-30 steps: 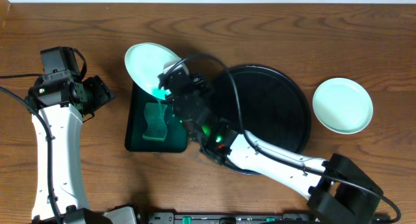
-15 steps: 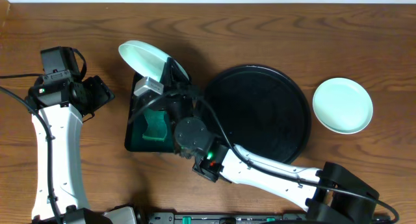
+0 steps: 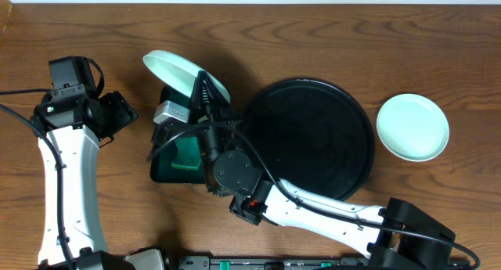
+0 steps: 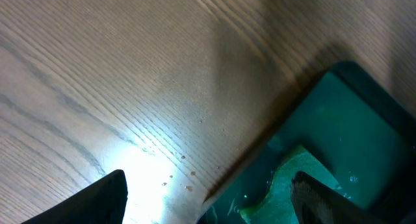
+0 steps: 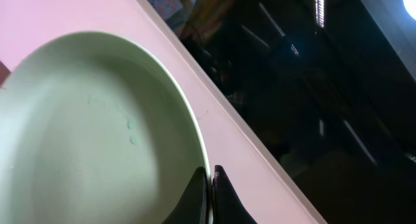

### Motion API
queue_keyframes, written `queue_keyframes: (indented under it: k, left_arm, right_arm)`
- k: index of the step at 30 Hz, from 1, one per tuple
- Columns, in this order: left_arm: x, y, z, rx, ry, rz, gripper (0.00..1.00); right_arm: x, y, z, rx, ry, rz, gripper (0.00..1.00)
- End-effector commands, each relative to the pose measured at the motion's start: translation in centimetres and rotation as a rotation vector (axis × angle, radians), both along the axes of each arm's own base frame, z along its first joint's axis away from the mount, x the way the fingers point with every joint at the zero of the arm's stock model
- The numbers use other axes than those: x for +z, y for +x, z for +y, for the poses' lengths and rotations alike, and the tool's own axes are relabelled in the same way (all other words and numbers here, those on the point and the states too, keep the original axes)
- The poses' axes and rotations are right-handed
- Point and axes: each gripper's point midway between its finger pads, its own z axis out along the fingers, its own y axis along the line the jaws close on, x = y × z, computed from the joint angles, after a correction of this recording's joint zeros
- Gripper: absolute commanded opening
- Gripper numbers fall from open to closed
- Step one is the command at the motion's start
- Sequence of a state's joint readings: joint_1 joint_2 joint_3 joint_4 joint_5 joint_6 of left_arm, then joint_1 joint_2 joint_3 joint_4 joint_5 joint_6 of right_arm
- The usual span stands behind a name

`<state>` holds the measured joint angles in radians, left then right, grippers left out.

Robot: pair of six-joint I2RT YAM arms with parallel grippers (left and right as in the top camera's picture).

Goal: Clean dirty plates on tray and stack at the side
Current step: 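Hold the pale green plate tilted over the dark green tray with the right gripper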

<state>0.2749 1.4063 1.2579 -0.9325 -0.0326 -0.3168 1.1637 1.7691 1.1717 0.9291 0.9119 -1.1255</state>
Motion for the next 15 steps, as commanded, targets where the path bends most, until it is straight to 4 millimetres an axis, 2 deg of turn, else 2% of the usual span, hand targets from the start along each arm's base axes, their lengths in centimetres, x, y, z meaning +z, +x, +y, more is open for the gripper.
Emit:
queue_keyframes:
  k: [1,15]
  left_arm:
    - [0.59,0.13,0.35,0.010,0.011,-0.013,0.80]
    - [0.59,0.13,0.35,0.010,0.011,-0.013,0.80]
  right_arm:
    - [0.74,-0.31,0.10,-0.003,0.007,-0.010,0.01]
    - [0.63,-0.27,0.01,-0.010,0.004,-0.006,0.01]
